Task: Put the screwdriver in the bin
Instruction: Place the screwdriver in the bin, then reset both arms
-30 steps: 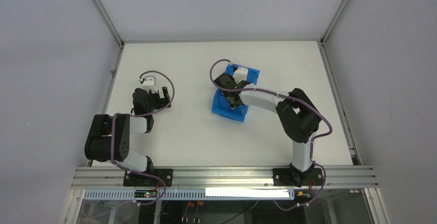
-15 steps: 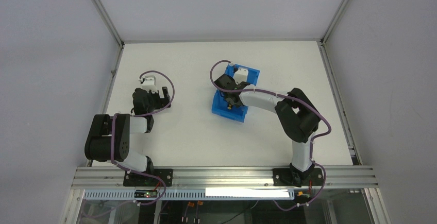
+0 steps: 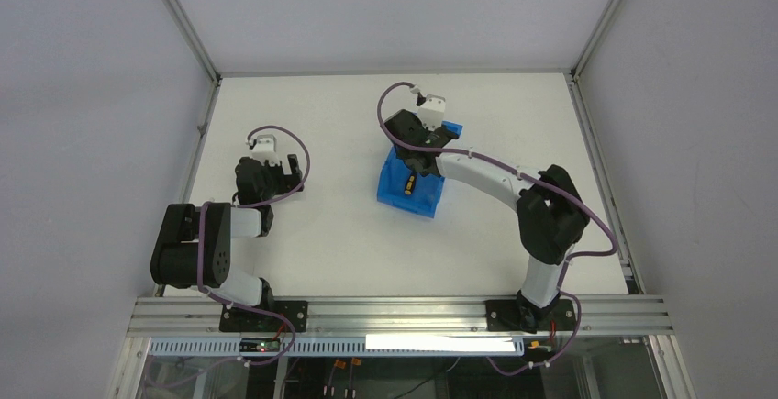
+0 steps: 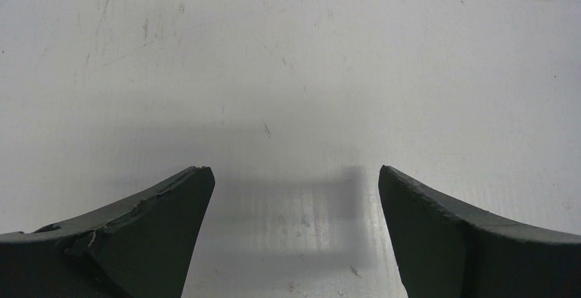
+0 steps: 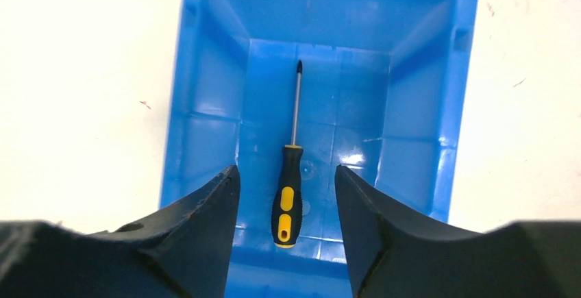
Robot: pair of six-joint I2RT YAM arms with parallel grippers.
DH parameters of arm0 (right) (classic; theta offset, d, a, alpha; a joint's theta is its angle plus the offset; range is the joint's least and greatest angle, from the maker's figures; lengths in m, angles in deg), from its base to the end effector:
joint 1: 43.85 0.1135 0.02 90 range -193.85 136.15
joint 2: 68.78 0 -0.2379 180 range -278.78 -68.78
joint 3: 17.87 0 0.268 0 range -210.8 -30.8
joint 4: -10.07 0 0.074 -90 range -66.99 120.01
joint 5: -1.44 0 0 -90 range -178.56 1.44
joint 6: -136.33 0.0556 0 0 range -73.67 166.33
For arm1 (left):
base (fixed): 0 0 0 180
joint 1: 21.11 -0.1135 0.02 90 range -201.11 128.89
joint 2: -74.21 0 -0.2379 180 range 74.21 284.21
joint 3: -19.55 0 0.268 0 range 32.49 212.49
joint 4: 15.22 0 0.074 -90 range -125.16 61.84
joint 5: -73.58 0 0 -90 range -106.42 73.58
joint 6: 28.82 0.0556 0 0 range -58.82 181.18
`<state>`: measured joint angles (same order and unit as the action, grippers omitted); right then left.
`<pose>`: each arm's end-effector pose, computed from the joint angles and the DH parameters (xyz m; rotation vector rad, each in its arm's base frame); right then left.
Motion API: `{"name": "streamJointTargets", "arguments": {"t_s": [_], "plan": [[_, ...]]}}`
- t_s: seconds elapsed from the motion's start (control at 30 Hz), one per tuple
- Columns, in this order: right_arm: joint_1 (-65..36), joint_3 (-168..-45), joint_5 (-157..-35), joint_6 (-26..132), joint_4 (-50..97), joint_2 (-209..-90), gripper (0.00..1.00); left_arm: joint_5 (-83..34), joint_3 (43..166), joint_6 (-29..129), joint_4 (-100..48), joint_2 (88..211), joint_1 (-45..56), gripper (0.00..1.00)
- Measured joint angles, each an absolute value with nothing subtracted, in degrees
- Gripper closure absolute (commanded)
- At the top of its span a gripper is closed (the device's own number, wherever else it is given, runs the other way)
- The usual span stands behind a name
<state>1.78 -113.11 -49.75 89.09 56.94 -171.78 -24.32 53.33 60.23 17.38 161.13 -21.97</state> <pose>0.3095 0.2666 0.2134 0.1959 2.2517 -0.0680 0.2889 -0.0033 0.0913 0.0618 1.9270 -0.1340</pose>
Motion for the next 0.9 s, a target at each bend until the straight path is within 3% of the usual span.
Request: {"name": "streamJointTargets", "arguments": {"t_s": [0.1, 0.2, 0.63, 0.9], "plan": [[1.80, -115.99, -49.29, 86.36, 58.47, -170.79, 0.27, -24.32, 53.33, 60.23, 17.38, 161.13, -21.97, 0.00], [1.78, -120.28, -48.59, 82.62, 60.38, -170.44, 0.02, -24.32, 53.33, 60.26, 17.38, 161.13, -21.97, 0.00], [1.50, -140.78, -49.14, 67.67, 67.63, -169.96, 0.01, -24.32, 53.33, 60.23, 17.38, 161.13, -21.97, 0.00], [-0.67, -143.14, -53.95, 63.34, 69.29, -168.89, 0.01, -24.35, 53.33, 60.23, 17.38, 161.13, -21.97, 0.00]]}}
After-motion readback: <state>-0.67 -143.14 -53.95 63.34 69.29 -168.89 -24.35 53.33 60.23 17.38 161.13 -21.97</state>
